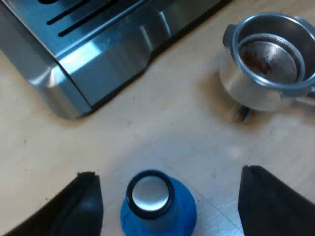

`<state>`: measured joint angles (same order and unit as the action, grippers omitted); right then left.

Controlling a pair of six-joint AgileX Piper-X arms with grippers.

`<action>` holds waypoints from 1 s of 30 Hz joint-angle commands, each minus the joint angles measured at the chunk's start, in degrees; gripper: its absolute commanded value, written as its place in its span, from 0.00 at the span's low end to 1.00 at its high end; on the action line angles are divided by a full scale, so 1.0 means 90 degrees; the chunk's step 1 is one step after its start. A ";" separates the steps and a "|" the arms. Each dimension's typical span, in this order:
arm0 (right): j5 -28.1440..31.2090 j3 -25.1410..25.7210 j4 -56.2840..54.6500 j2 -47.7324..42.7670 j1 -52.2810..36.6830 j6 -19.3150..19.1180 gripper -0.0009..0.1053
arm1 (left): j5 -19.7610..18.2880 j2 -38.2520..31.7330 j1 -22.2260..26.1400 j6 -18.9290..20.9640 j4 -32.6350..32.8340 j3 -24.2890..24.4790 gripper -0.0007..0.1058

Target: Grind coffee beans and then tamp

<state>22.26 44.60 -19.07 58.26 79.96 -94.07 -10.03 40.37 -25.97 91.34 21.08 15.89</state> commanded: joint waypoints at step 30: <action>0.0029 -0.1132 0.1718 -0.0006 -0.0442 0.0049 0.78 | -0.0148 -0.0016 -0.0001 -0.0036 -0.1333 -0.0626 0.57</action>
<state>22.26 34.30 -4.08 58.26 76.24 -93.62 -11.13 40.37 -25.97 91.34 10.05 10.15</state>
